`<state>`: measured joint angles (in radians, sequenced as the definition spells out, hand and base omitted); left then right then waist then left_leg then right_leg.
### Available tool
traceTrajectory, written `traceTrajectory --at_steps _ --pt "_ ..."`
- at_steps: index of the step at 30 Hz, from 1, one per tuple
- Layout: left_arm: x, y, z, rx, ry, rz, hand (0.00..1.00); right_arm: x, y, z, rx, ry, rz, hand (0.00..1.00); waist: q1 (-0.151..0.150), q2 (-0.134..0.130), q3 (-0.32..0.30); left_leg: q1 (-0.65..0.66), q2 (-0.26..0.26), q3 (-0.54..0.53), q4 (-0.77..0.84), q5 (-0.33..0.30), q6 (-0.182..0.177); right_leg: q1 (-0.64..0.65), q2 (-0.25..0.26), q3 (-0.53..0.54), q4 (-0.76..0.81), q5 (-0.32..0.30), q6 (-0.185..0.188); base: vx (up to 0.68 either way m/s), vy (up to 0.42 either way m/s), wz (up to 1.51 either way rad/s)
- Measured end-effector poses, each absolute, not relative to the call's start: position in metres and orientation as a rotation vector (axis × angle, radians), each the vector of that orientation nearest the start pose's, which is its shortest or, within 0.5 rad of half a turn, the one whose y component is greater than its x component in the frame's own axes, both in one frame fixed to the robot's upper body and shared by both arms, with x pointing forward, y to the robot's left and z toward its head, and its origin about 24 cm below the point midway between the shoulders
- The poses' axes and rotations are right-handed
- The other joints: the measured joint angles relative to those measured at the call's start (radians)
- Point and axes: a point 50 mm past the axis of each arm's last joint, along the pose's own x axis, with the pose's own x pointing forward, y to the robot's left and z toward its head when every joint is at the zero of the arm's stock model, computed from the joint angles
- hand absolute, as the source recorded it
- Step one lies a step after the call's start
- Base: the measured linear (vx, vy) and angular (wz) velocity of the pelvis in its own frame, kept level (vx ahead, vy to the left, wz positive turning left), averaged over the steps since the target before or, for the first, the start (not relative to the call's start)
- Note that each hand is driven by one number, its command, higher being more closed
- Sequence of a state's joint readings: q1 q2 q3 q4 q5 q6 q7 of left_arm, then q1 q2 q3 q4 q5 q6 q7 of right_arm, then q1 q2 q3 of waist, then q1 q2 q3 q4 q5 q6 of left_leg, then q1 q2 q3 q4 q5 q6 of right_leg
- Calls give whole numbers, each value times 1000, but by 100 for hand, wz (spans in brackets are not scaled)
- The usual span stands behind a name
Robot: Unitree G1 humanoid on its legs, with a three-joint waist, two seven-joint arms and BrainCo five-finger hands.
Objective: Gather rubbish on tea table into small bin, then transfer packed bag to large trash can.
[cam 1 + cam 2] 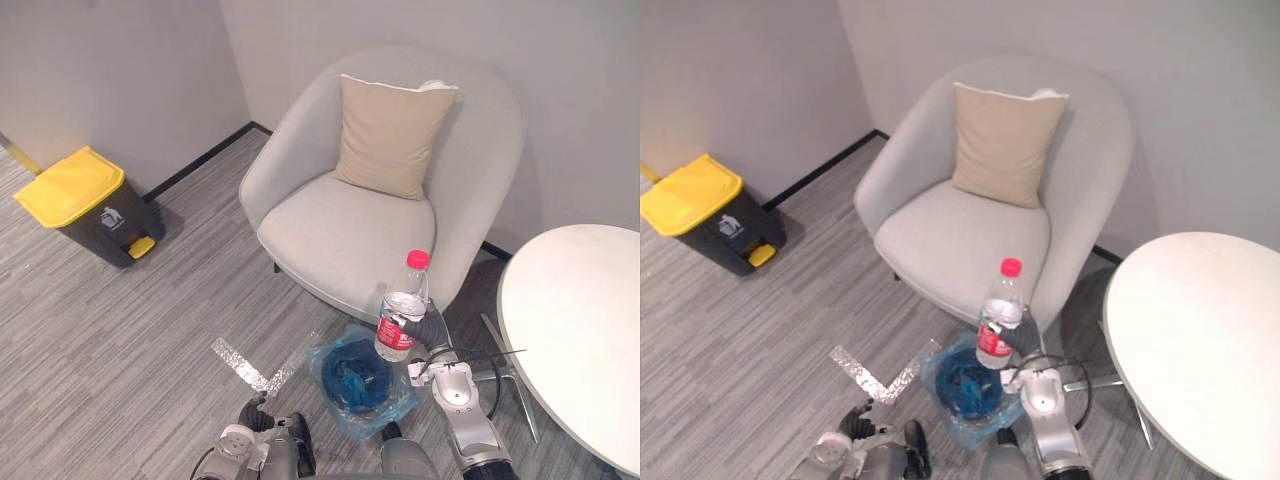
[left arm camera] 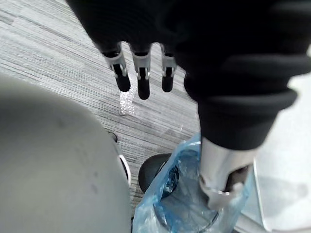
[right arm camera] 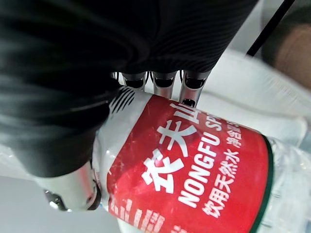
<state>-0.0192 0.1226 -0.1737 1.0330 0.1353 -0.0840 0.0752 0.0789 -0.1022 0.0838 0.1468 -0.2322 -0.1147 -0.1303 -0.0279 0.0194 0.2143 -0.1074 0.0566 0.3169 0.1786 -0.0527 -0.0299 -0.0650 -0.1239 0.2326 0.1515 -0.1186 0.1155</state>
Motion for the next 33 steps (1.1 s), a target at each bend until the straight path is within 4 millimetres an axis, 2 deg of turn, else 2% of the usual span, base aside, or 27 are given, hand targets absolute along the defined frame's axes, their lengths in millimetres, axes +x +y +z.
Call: traceTrajectory --at_steps 3,6,9,12,14,16,19,23,24,27,29,33 --pt "147 175 -145 354 905 -110 0 229 -159 -7 -375 118 0 100 -8 -4 3 -44 9 11 30 -6 5 -41 2 2 2 13 -19 -85 22 -17" --pt "160 177 -138 362 845 -101 0 231 -156 -16 -418 153 35 100 -3 -7 43 -118 51 24 131 -46 -6 -105 17 -5 62 18 -25 -76 8 -17" --pt "172 175 -132 366 806 -98 0 231 -160 -19 -436 168 34 100 -7 13 79 -202 68 -21 229 -85 -1 -158 19 -66 131 -7 -20 -69 8 29" --pt "184 179 -124 313 758 -24 0 244 -159 -14 -465 146 46 100 20 23 117 -277 89 -31 288 -93 -8 -240 22 -98 203 -21 -18 -60 -10 5" --pt "194 179 -118 247 726 46 0 255 -155 -4 -465 97 33 100 30 38 146 -355 113 -40 367 -115 -8 -327 30 -116 297 -41 0 -53 -33 -5" --pt "203 180 -112 188 693 100 0 264 -149 5 -451 56 31 100 39 45 178 -401 130 -51 442 -142 -11 -389 30 -143 404 -81 -5 -44 -52 -2" --pt "212 181 -103 129 645 156 0 273 -141 20 -427 -7 18 100 45 45 196 -491 157 -69 572 -187 -11 -498 21 -181 570 -149 -14 -48 -76 -3" --pt "228 187 -92 77 590 226 0 285 -138 37 -405 -72 -11 100 44 45 206 -622 167 -102 659 -205 -21 -624 11 -208 693 -194 -22 -55 -92 17" --pt "236 190 -85 64 557 244 0 290 -138 45 -398 -103 -24 100 45 44 226 -660 166 -115 682 -207 -17 -659 1 -224 729 -208 -23 -74 -69 25" --pt "250 193 -72 48 498 272 0 299 -137 59 -399 -153 -39 100 58 43 245 -739 167 -133 718 -204 -14 -737 -2 -232 781 -222 -29 -85 -72 17" --pt "266 194 -57 18 432 294 0 310 -136 76 -411 -214 -41 100 72 39 272 -802 170 -137 738 -196 -9 -802 -2 -232 813 -225 -26 -73 -57 6" --pt "284 199 -35 -8 342 318 0 326 -136 101 -435 -293 -68 100 83 36 299 -895 176 -140 769 -185 0 -895 -2 -230 849 -222 -31 -53 -44 1"
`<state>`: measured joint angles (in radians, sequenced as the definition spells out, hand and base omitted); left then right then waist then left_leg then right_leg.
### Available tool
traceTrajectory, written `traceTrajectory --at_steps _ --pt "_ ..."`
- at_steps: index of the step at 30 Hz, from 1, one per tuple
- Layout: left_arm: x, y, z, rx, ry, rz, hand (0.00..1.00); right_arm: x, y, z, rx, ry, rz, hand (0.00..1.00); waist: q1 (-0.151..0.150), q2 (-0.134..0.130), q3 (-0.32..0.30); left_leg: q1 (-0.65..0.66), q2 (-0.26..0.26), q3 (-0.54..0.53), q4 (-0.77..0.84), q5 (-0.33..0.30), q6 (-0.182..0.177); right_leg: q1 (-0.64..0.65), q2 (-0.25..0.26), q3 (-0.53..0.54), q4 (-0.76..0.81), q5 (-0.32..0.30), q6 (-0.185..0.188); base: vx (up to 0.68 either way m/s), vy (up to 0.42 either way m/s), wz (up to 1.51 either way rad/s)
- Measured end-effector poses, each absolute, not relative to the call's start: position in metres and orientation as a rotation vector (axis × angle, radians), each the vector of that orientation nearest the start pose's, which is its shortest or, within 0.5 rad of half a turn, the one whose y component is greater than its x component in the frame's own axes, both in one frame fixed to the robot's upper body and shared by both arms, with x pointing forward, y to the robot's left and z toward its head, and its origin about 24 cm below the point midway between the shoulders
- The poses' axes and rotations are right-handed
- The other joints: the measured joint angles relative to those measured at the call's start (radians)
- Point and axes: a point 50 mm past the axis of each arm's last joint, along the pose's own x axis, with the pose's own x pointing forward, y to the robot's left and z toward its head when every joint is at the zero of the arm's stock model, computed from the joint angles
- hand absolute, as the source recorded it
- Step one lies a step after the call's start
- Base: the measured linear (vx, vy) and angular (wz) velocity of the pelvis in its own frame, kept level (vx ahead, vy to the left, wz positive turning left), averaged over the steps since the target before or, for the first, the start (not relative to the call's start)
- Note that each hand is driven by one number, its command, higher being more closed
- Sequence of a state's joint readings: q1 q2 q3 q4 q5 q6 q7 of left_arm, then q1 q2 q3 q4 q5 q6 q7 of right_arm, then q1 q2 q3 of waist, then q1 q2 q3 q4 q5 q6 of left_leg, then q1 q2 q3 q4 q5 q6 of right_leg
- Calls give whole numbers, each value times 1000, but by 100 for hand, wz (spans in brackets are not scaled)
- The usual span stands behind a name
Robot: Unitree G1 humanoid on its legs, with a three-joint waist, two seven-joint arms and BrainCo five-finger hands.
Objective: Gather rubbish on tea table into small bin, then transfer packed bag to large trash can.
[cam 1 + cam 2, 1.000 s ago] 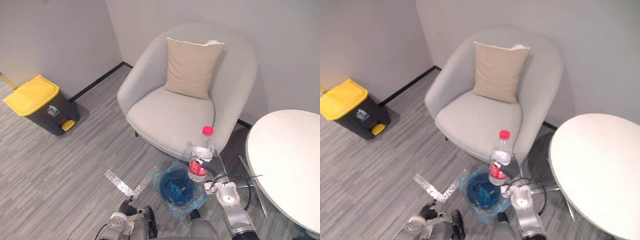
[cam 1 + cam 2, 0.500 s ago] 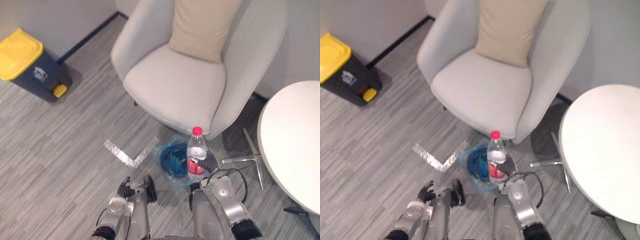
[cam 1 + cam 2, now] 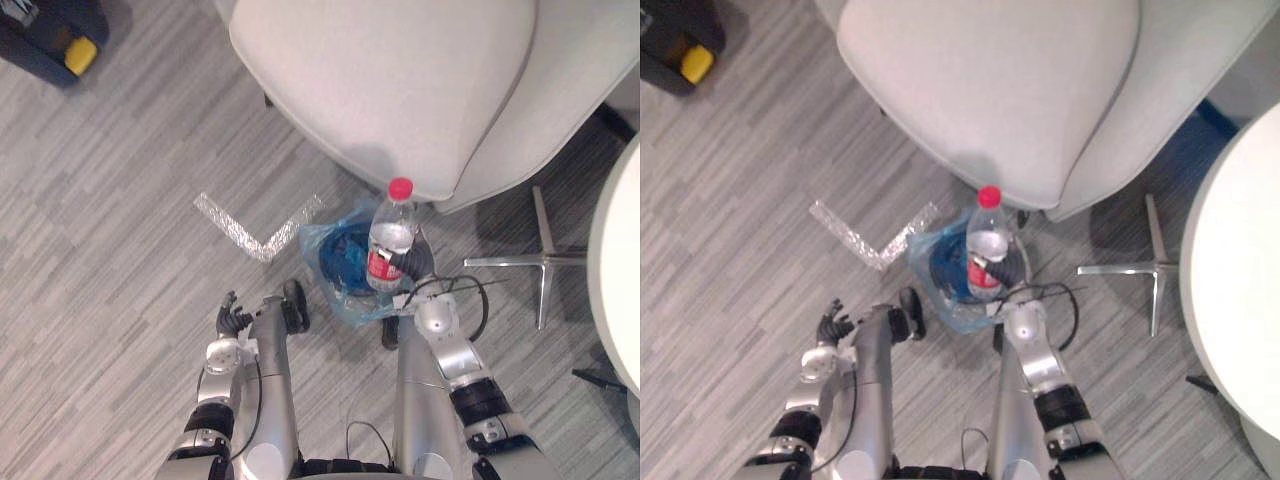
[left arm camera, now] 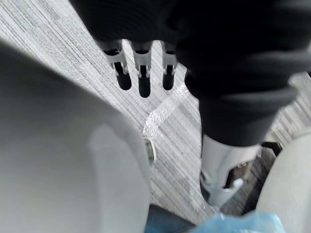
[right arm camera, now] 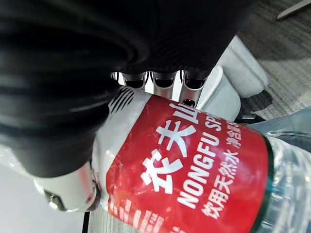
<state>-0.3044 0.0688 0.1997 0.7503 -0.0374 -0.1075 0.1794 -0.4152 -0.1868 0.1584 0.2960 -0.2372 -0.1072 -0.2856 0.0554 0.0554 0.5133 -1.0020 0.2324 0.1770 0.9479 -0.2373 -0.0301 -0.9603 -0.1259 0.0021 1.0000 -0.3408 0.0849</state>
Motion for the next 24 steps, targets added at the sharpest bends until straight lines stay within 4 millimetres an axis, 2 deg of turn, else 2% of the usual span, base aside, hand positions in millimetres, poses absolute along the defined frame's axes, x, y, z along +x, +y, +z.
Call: traceTrajectory --at_steps 4,7,10,11,17,24 --pt "306 205 -3 -35 210 351 0 341 -140 134 -483 -394 -92 100 8 -5 29 -140 2 -22 67 -1 3 -128 -1 -2 68 -5 6 -31 -33 5" --pt "320 209 19 -46 130 369 0 352 -140 144 -537 -410 -111 100 11 -16 40 -223 2 -28 109 -4 8 -211 -6 1 116 -12 12 -41 -41 7" --pt "323 210 28 -60 88 375 0 356 -140 145 -558 -405 -116 100 16 -17 44 -260 0 -27 118 -3 11 -247 -13 0 128 -14 11 -57 -44 5" --pt "324 210 30 -74 79 379 0 358 -140 145 -580 -401 -116 0 22 -17 44 -269 -1 -27 118 -2 14 -256 -15 0 129 -13 11 -56 -50 4" --pt "325 208 32 -97 69 392 0 360 -139 129 -597 -328 -107 0 32 -17 44 -280 -3 -27 116 -1 15 -266 -18 -3 126 -13 11 -43 -51 1" --pt "326 207 33 -105 67 393 0 360 -137 127 -627 -332 -103 0 33 -17 44 -285 -8 -27 106 1 18 -267 -23 -9 115 -13 11 -13 -22 1"
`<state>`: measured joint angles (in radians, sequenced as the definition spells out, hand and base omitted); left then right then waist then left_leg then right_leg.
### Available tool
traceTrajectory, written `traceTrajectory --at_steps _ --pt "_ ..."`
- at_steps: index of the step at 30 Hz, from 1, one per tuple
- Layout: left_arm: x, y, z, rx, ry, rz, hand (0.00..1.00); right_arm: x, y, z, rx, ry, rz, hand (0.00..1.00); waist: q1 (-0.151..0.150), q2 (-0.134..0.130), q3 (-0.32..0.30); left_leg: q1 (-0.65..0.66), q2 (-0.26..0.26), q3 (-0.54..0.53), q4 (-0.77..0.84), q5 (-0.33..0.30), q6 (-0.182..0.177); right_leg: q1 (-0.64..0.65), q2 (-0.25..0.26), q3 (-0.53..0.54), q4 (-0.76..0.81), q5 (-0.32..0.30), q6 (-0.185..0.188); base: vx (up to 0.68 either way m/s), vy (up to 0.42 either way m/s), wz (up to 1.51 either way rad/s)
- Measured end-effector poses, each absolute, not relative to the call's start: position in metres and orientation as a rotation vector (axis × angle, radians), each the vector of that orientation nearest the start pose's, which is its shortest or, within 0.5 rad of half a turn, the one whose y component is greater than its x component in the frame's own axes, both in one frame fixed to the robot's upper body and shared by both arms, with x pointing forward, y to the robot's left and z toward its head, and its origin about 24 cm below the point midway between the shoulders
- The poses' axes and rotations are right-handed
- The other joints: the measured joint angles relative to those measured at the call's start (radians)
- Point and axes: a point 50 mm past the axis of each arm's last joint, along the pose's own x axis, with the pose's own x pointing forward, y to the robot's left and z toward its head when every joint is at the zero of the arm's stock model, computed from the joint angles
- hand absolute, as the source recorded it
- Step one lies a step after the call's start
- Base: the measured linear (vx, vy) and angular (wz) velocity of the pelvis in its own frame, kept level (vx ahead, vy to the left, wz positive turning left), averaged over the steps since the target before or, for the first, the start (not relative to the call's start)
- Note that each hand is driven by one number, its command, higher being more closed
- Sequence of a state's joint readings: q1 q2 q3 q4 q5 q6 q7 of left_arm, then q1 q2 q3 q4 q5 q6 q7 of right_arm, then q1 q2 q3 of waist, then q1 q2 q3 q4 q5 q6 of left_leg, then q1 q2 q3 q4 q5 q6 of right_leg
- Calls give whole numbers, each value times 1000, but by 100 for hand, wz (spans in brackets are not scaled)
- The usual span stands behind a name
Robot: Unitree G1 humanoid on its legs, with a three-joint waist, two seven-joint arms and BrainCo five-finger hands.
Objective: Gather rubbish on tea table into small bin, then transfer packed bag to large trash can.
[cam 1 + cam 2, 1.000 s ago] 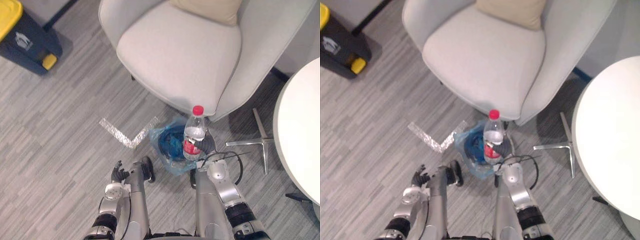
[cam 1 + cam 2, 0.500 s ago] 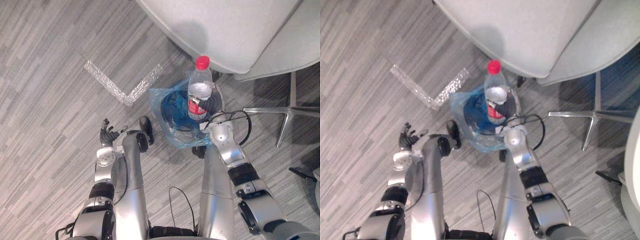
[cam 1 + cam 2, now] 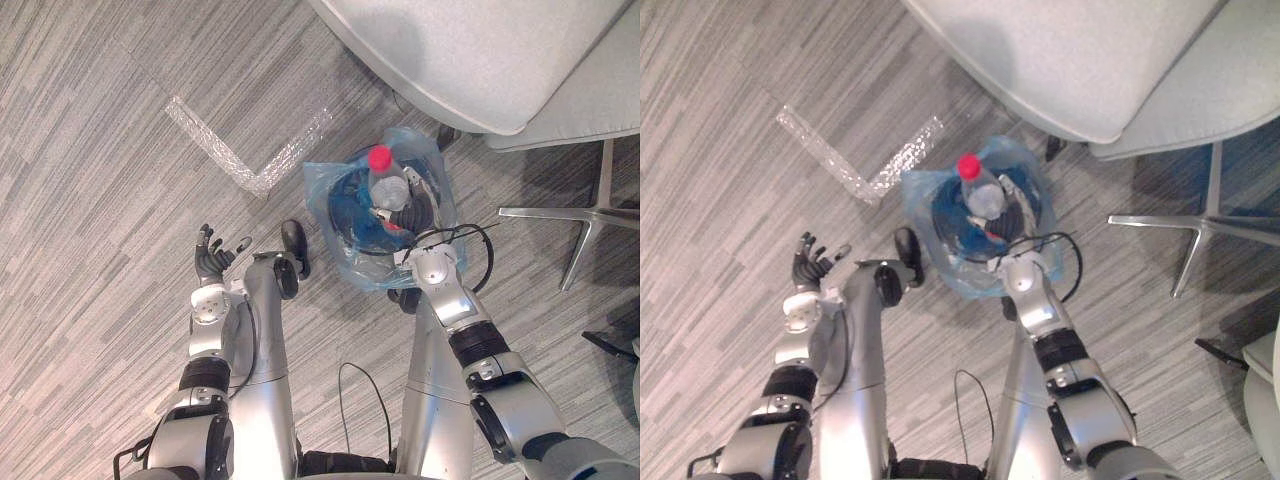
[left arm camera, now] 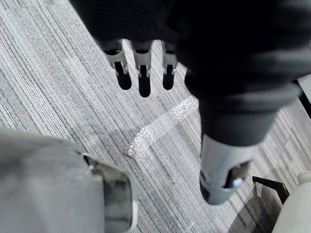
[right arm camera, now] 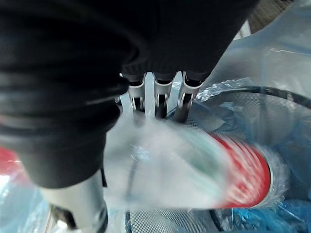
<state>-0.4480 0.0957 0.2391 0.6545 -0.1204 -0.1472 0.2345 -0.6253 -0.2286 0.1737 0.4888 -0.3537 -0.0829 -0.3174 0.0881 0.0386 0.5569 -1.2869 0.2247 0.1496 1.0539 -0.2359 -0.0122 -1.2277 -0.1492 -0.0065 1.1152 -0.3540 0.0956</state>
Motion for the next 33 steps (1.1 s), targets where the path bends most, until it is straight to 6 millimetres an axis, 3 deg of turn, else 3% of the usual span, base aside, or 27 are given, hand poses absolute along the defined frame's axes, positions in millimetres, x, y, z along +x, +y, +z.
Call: traceTrajectory --at_steps 19,26,33 --pt "325 201 20 -41 127 355 0 345 -97 96 -843 -332 201 0 1 0 0 72 -7 6 -114 44 -4 73 -3 -28 -110 38 -13 -20 -33 0" --pt "327 195 21 -53 125 345 0 356 -98 93 -924 -288 201 0 0 0 0 67 -44 -20 -187 91 -14 75 -28 -65 -138 43 -19 -12 -48 20" --pt "337 186 36 -126 80 349 0 376 -119 104 -1012 -234 43 0 2 0 0 -6 -103 -76 -248 157 -19 23 -75 -121 -129 40 -23 -22 -24 37"
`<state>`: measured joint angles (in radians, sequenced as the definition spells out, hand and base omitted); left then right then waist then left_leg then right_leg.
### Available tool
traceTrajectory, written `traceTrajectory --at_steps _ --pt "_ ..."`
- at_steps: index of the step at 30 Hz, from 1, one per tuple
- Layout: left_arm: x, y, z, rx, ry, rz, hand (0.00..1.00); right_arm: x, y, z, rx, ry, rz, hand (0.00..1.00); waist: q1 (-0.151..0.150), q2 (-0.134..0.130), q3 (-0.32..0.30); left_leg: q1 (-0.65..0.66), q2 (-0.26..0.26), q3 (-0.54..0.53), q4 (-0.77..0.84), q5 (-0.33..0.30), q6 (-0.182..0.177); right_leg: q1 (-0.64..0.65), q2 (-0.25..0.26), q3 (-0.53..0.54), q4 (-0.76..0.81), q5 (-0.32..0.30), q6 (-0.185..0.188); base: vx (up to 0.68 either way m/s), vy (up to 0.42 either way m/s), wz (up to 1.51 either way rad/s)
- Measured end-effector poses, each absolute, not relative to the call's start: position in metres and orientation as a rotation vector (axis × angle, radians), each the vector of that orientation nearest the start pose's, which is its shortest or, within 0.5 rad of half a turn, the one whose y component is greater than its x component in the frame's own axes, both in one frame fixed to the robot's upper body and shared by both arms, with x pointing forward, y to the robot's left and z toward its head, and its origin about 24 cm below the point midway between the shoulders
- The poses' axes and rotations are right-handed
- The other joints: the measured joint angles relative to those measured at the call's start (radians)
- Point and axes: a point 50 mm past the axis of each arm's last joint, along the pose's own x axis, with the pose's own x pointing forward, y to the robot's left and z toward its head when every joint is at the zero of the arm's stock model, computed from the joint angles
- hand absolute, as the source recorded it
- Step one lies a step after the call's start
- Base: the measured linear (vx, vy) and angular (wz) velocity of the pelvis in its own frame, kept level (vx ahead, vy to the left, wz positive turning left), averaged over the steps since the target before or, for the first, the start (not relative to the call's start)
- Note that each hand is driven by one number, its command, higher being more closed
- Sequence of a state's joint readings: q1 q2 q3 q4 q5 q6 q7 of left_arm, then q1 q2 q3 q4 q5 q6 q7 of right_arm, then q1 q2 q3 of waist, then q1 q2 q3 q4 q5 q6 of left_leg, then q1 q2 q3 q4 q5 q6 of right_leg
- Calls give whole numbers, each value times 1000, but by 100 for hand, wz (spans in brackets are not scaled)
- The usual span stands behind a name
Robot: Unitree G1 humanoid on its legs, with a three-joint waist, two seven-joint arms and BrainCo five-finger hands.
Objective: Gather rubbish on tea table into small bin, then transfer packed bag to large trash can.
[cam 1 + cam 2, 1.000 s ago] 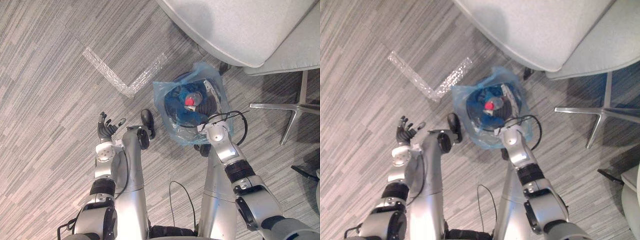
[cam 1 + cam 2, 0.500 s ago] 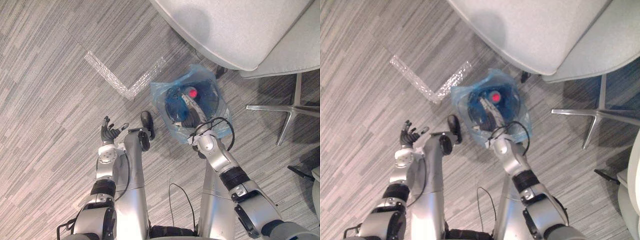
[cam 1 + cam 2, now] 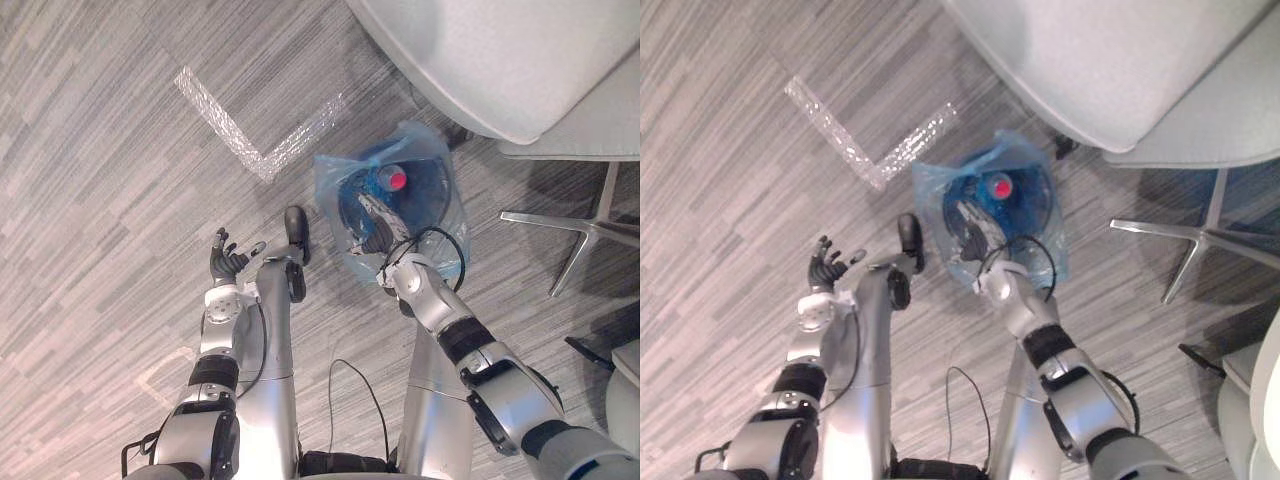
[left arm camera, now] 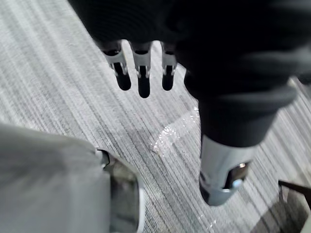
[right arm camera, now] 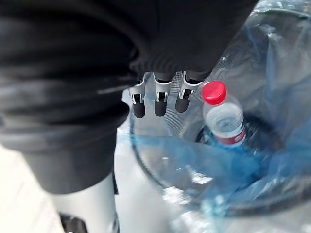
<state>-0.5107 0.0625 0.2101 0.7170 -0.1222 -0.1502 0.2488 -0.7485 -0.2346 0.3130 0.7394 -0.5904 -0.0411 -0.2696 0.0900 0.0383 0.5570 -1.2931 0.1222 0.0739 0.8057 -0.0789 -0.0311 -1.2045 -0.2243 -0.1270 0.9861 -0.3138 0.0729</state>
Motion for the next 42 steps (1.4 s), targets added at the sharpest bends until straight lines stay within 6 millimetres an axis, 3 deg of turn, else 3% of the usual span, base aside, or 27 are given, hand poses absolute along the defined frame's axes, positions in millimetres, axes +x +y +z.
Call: traceTrajectory --at_steps 6,11,19,25,35,42 --pt "346 181 49 -155 41 350 0 384 -133 104 -1015 -169 -32 0 8 0 0 -59 -27 -15 12 17 1 -58 -26 -5 45 -10 -8 -44 4 16" --pt "353 181 60 -152 15 350 0 385 -130 99 -1051 -140 -15 0 12 -1 0 -103 -44 -47 13 30 -8 -88 -40 -32 73 -31 -8 -56 3 20" --pt "353 181 59 -148 18 354 0 386 -123 95 -1042 -126 12 0 15 -1 -1 -102 -44 -45 -2 50 -4 -94 -40 -32 72 -23 -21 -47 9 2" --pt "353 177 58 -135 29 332 0 383 -127 99 -921 -129 -26 0 14 -5 -4 -81 -37 -41 -16 61 -4 -80 -32 -31 59 -12 -31 -53 11 -5" --pt "349 178 48 -115 69 313 0 371 -113 93 -694 -144 23 0 13 -10 -7 -28 -10 -32 -69 78 -15 -44 -2 -32 8 15 -40 -65 -1 -10" --pt "346 182 42 -131 88 323 0 367 -109 103 -523 -183 -2 0 10 -12 -10 -9 -2 -30 -72 81 -15 -29 5 -31 3 25 -51 -68 -6 -4"
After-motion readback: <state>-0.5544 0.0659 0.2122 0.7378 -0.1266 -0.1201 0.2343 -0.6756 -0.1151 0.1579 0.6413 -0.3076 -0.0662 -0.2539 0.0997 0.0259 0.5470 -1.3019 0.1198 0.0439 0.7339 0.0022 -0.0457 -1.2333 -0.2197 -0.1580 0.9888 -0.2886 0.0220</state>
